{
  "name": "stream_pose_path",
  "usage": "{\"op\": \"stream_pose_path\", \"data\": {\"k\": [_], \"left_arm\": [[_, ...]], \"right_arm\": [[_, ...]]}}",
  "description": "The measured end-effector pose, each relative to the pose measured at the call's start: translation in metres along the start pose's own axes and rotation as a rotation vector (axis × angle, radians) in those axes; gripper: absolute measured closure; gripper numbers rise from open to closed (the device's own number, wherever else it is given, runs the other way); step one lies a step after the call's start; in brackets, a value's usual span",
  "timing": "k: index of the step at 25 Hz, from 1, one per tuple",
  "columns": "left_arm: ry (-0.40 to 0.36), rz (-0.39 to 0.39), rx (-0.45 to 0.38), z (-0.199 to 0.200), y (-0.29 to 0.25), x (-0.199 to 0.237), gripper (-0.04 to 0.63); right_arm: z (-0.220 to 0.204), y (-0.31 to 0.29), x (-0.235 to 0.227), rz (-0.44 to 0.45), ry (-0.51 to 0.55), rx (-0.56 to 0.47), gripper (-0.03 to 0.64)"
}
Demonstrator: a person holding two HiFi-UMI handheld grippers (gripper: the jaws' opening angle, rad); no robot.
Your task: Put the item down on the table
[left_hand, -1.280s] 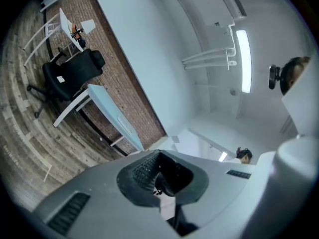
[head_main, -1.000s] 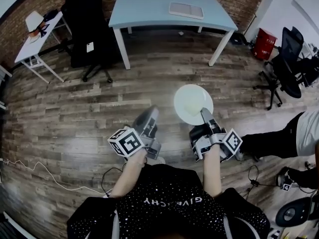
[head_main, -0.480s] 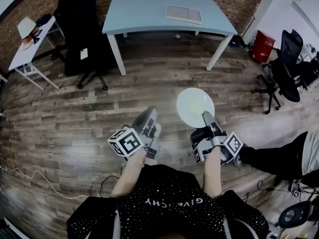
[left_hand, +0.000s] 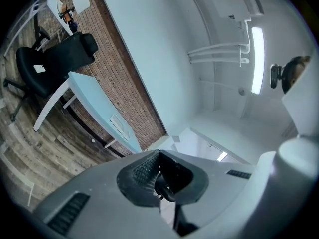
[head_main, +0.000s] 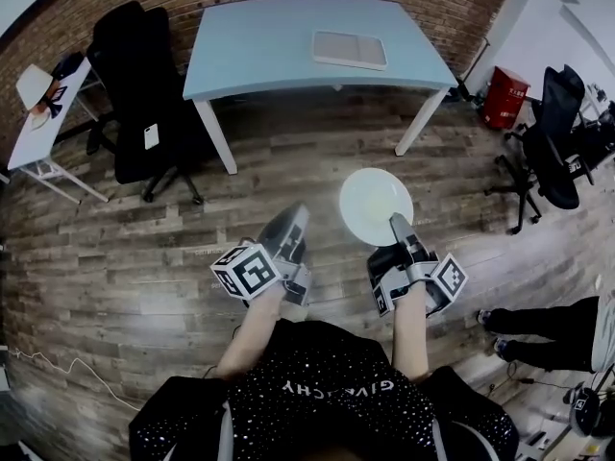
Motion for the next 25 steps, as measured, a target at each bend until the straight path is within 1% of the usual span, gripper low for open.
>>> {"op": "stream_pose_path", "data": {"k": [6,11,15,20,25], "left_arm": [[0.000,-0.025,0.019,0.024,-0.076,0.029,0.584],[0.001,-0.039,0.038,0.032,-0.128,0.048,0.584],[0.002,-0.044,0.050,0.038,-0.160,0.063,0.584],[0.015,-0.036,0.064,0.059,-0.195,0.088,0.584],[0.023,-0.044,0.073,0.061,-0.218,0.107,0.584]], "right_arm": [[0.003,-0.076,0.004,0.006,-0.004,-0.014,0.583],[0.017,-0.124,0.004,0.011,-0.004,-0.038,0.583],[0.025,-0.156,0.002,0.007,-0.002,-0.060,0.583],[0.020,-0.205,0.001,0.010,0.011,-0.062,0.583],[0.019,-0.230,-0.008,0.008,0.012,-0.064,0.583]]}}
Point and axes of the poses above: the fingertips, and each gripper's own axes: y backward along the fingers, x to its left, z out of its top, the point moved 6 cm from there along y, backward along the fingers, and after that the axes turned 15 degrees about -x, right-handed, at the moved point
